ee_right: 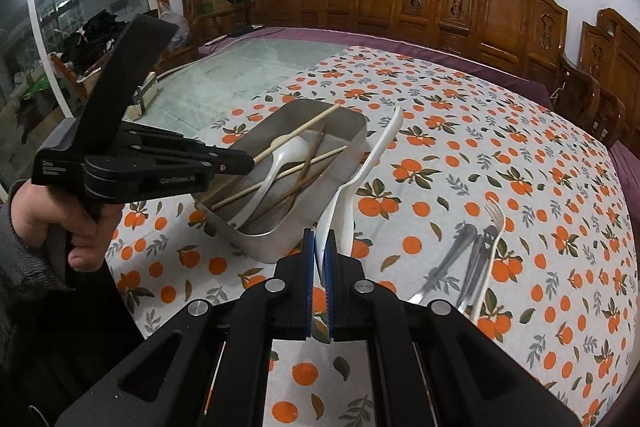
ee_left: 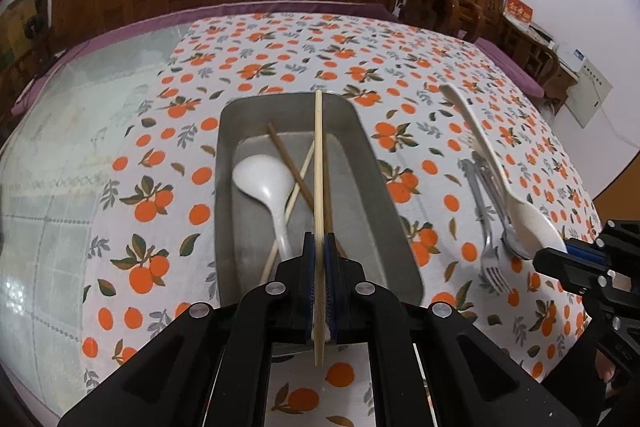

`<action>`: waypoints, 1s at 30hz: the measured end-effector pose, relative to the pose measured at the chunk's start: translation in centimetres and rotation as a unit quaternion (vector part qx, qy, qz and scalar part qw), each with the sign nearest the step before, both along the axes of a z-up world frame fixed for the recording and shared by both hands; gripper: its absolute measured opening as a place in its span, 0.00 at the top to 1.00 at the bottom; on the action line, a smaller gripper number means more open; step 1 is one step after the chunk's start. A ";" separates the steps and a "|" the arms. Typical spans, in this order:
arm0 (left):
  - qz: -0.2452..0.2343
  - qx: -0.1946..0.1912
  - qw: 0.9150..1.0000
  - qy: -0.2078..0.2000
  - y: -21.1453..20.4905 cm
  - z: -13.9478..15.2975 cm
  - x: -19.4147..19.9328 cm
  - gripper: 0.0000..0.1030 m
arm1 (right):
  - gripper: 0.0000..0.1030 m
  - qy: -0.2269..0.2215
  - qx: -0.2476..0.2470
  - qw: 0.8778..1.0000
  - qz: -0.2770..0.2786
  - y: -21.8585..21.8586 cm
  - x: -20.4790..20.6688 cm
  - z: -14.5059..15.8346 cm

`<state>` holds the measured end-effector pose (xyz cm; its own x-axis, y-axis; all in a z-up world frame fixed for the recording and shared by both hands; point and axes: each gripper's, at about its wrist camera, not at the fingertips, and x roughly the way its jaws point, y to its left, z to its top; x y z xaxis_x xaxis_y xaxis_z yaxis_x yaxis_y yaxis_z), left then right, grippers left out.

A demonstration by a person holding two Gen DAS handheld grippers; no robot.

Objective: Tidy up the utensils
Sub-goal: 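Carry the chopstick over the tray with the left gripper while the right gripper lifts the white utensil, then release the chopstick into the tray with the left gripper while the right gripper lowers the white utensil in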

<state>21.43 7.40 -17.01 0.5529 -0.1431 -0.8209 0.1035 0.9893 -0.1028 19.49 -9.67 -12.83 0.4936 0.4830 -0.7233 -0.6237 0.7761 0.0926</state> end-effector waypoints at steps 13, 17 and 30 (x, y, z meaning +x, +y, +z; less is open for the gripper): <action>0.012 0.009 1.000 0.011 0.3 -1.0 1.1 0.96 | 0.94 0.003 -0.002 1.000 0.016 2.0 0.4 0.0; 0.020 0.012 1.000 0.003 0.7 -0.5 1.0 0.96 | 0.94 0.005 -0.004 1.000 0.019 2.4 0.6 -0.1; 0.047 0.021 0.998 -0.046 3.8 2.8 -0.1 0.89 | 0.94 0.010 -0.002 0.999 0.045 5.6 1.8 -0.4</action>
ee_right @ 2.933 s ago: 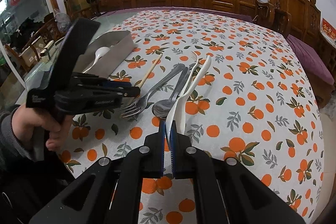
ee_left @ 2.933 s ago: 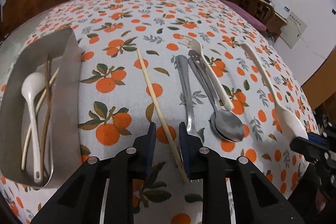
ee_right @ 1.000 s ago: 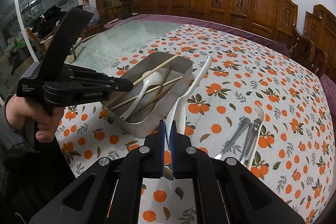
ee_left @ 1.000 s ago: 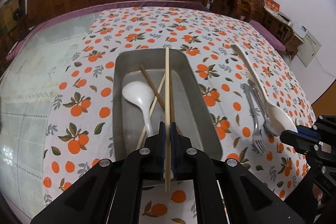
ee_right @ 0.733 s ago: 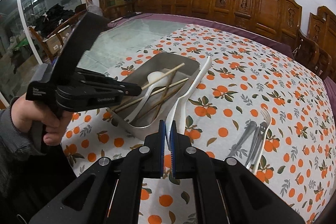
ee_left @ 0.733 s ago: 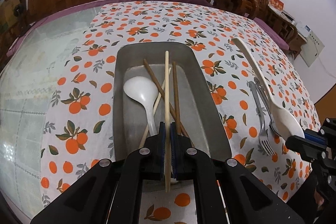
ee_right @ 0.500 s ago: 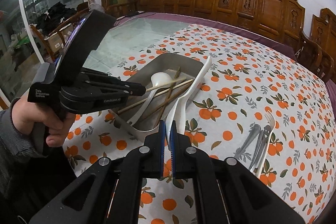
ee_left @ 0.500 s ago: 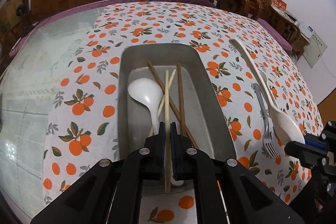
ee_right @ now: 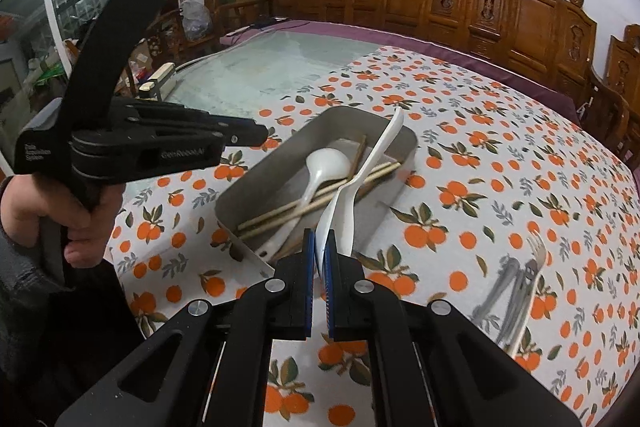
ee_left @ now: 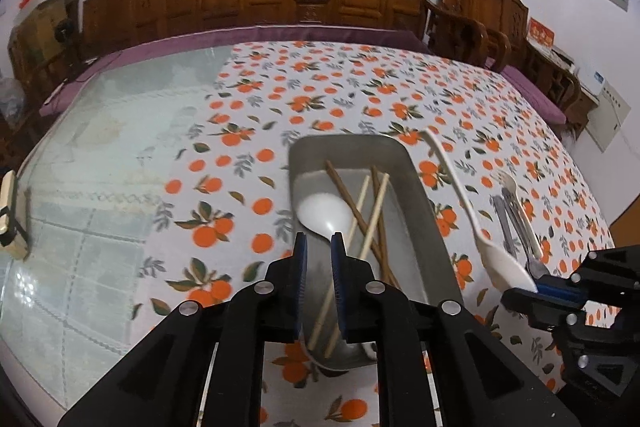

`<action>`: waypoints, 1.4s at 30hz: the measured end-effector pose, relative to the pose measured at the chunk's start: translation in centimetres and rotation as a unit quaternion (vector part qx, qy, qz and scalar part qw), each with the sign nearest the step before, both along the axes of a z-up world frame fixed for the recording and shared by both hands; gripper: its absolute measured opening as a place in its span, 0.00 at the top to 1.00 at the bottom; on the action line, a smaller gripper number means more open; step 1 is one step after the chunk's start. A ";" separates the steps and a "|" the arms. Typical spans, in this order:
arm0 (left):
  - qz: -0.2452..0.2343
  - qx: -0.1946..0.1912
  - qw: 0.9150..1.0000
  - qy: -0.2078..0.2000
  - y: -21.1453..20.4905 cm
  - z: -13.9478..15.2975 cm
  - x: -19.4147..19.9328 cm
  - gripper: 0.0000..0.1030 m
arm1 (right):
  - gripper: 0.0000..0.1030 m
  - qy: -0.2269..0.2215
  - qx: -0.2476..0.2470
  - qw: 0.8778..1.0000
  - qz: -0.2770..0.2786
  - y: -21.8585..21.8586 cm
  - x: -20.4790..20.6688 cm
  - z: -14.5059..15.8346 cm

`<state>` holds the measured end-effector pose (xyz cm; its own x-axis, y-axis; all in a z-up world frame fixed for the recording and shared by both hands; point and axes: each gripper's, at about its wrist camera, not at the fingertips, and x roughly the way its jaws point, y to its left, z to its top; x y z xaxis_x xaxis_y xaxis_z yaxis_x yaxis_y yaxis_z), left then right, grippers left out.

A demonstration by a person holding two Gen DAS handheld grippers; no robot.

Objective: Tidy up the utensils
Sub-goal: 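Release the chopstick into the tray with the left gripper while the right gripper lowers the white utensil in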

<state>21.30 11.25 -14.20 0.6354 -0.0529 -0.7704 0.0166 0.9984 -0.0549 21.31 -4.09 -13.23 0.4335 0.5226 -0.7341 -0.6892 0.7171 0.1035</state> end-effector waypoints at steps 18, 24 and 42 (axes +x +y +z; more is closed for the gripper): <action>0.015 -0.001 1.000 -0.007 1.7 0.5 -0.1 0.89 | 0.94 0.028 -0.034 0.999 0.025 5.2 3.0 -3.8; 0.017 -0.001 1.000 -0.010 1.8 0.5 -0.1 0.89 | 0.94 0.037 -0.035 0.998 0.021 5.3 3.5 -4.7; 0.016 0.001 1.000 -0.010 1.5 0.5 -0.1 0.89 | 0.94 0.032 -0.021 0.999 0.012 4.4 3.3 -3.9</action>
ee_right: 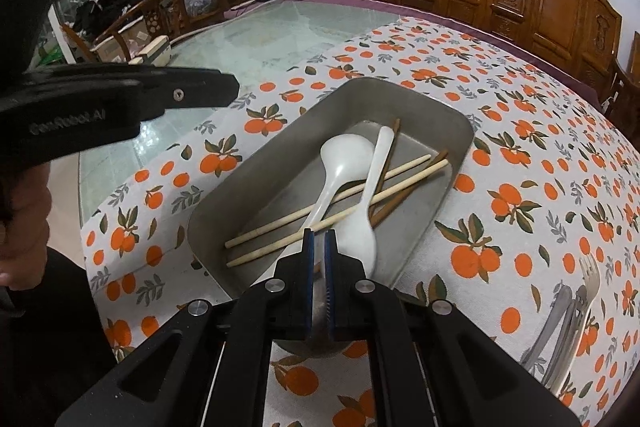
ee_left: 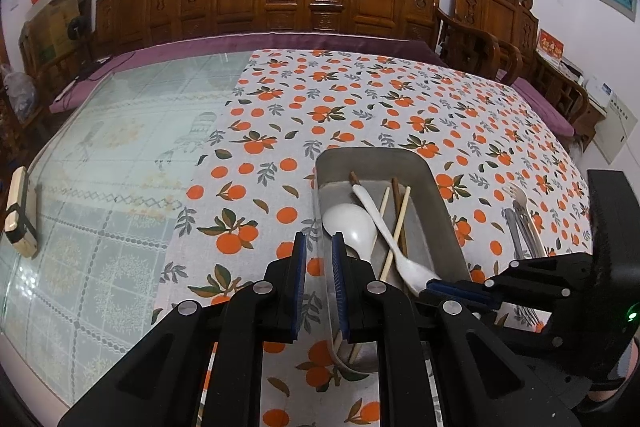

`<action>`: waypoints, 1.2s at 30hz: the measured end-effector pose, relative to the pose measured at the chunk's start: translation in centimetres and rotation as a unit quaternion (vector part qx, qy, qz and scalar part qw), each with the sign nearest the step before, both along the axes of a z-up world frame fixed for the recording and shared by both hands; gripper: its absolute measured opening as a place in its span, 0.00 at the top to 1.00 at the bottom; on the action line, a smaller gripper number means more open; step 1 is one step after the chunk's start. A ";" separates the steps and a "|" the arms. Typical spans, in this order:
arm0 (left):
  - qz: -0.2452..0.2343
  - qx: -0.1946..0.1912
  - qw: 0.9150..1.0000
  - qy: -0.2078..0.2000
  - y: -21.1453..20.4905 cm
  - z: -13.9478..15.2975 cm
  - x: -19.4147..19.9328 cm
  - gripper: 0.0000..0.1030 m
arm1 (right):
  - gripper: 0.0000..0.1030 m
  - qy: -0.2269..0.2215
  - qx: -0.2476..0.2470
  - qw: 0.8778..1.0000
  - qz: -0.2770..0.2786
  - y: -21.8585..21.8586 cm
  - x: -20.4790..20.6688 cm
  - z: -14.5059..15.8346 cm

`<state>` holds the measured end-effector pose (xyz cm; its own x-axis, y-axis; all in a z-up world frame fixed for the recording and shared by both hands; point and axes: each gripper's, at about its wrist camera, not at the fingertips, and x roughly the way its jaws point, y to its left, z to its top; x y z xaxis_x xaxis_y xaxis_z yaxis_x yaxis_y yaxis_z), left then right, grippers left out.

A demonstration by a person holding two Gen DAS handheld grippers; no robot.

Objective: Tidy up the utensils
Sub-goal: 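Release the chopstick into the tray with the left gripper while the right gripper lowers the white utensil in, then move both open grippers back from the tray toward the steel forks and spoons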

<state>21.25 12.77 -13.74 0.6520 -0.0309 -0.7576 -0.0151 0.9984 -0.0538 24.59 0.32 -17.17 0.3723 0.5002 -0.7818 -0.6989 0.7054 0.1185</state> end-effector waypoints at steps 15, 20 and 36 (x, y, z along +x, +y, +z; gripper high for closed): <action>-0.044 -0.011 0.999 -0.017 -4.8 0.6 -0.5 0.70 | 0.92 -0.039 0.030 0.993 -0.103 -12.0 -2.1 4.8; -0.072 -0.022 0.997 -0.017 -7.7 0.6 -0.8 0.70 | 0.81 -0.045 0.022 0.986 -0.159 -17.4 -2.2 4.9; -0.128 -0.009 0.992 -0.010 -14.0 -1.2 -1.8 0.57 | 0.81 0.001 -0.003 0.981 -0.196 -21.5 -0.3 -1.8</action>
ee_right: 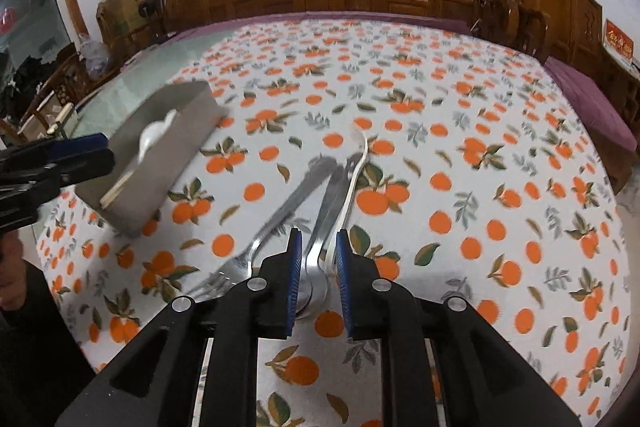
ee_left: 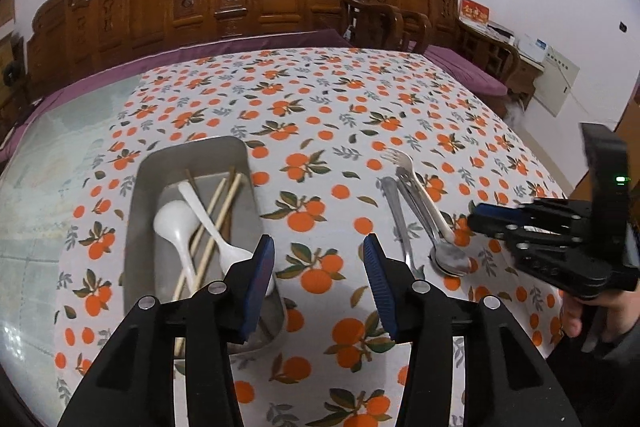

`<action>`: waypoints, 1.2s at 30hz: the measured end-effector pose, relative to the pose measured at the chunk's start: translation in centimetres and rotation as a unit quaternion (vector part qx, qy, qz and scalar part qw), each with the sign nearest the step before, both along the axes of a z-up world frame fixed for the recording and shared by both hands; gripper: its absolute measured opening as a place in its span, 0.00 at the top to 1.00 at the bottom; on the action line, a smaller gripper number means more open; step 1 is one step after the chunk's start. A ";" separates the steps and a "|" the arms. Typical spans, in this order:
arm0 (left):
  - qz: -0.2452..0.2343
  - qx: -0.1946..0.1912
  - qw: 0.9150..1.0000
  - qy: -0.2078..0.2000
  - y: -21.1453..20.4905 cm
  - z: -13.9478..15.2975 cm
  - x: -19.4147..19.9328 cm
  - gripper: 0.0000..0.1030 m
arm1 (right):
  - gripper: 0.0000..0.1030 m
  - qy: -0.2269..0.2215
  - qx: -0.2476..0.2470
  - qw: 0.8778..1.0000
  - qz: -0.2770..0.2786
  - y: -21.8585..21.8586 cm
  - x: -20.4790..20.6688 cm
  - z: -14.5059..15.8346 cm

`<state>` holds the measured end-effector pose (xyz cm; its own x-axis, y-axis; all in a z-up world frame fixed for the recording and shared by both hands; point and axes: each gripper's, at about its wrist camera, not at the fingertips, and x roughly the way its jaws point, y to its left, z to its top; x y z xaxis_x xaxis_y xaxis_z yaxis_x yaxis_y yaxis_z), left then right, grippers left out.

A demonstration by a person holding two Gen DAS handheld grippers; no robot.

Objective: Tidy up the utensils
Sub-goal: 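Move both open grippers back from the tray toward the steel forks and spoons, then grasp a steel utensil from the group with the right gripper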

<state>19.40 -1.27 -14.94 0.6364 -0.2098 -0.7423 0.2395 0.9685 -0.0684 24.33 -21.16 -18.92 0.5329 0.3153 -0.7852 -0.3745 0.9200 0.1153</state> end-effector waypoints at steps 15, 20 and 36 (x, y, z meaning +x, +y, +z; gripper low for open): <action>-0.018 0.018 1.000 0.014 -2.6 -1.7 0.1 0.57 | 0.57 0.034 0.019 0.999 -0.004 0.7 -1.2 -2.3; -0.020 0.021 0.999 0.014 -2.7 -1.8 -0.1 0.57 | 0.57 0.017 0.008 1.000 -0.004 1.4 -1.9 -1.9; -0.019 0.023 0.999 0.014 -2.6 -1.8 -0.1 0.57 | 0.75 0.017 -0.017 0.999 0.027 2.3 -2.1 -2.9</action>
